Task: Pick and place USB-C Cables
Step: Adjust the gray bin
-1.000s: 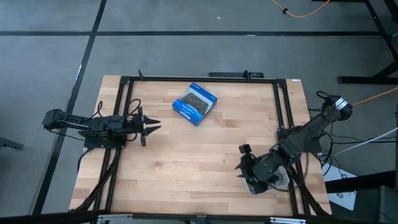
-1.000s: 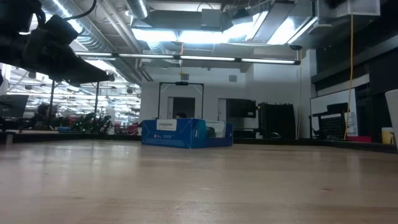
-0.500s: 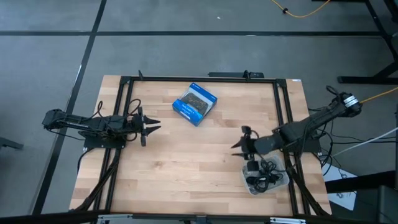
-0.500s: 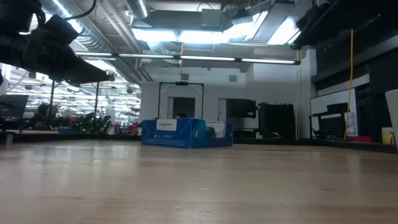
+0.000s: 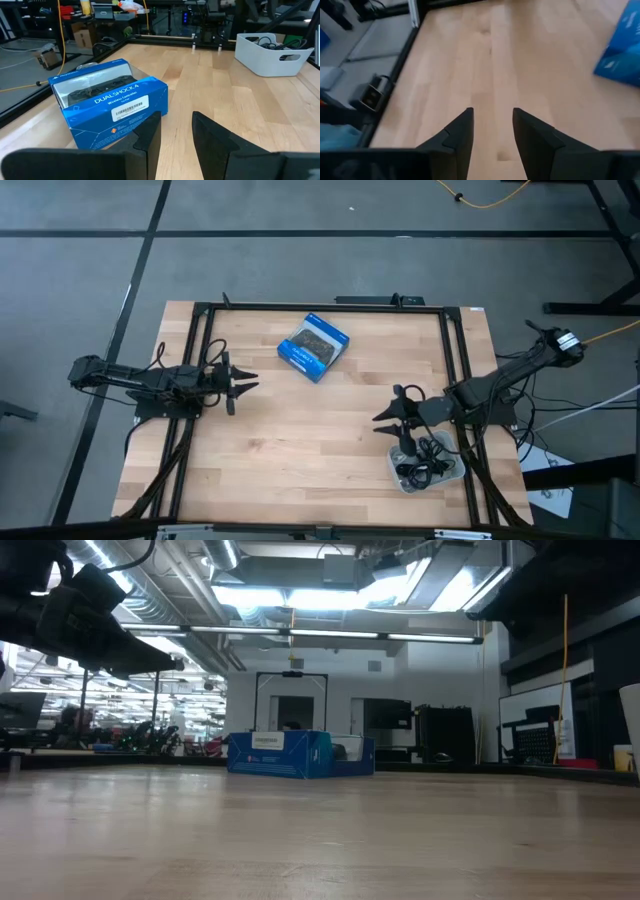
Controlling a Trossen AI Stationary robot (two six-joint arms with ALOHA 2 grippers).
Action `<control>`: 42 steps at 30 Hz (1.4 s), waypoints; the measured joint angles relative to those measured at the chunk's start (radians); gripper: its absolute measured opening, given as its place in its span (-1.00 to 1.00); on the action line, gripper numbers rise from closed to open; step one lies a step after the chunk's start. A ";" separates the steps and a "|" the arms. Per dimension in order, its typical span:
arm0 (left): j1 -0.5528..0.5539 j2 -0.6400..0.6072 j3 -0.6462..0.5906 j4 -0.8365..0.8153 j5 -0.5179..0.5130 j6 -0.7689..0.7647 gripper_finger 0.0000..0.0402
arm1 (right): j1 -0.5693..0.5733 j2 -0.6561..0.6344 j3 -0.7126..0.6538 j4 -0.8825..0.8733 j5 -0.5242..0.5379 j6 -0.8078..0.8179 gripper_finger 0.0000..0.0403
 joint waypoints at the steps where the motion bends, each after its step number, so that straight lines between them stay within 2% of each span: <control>1: 0.000 0.000 0.000 0.000 0.000 0.000 -0.49 | 0.006 0.000 -0.017 0.030 -0.001 0.020 -0.30; 6: 0.000 0.000 0.000 0.000 0.000 0.000 -0.49 | 0.022 0.000 -0.083 0.150 0.014 0.110 -0.31; 9: 0.000 0.000 0.000 0.000 0.000 0.000 -0.49 | 0.022 0.000 -0.089 0.160 0.020 0.153 -0.33; 15: 0.000 0.000 0.000 0.000 0.000 0.000 -0.49 | 0.022 -0.005 -0.039 0.142 -0.024 0.026 -0.44; 19: 0.000 0.000 0.000 0.000 0.000 0.000 -0.49 | 0.021 -0.005 0.040 0.029 -0.091 0.023 -0.75; 21: 0.000 0.000 0.000 0.000 0.000 0.000 -0.49 | 0.022 -0.005 0.090 -0.094 -0.136 0.033 -0.92; 22: 0.000 0.000 0.000 0.000 0.000 0.000 -0.49 | 0.022 -0.005 0.113 -0.171 -0.158 0.051 -0.95; 25: 0.000 0.000 0.000 0.000 0.000 0.000 -0.49 | 0.035 -0.005 0.152 -0.364 -0.210 0.145 -0.98; 29: 0.000 0.000 0.000 0.000 0.000 0.000 -0.49 | 0.078 -0.005 0.150 -0.481 -0.271 0.281 -0.99; 33: 0.000 0.000 0.000 0.000 0.000 0.000 -0.49 | 0.124 0.006 0.150 -0.510 -0.364 0.330 -0.99; 42: 0.000 0.000 0.000 0.000 0.000 0.000 -0.49 | 0.148 0.171 0.148 -0.512 -0.355 0.339 -0.99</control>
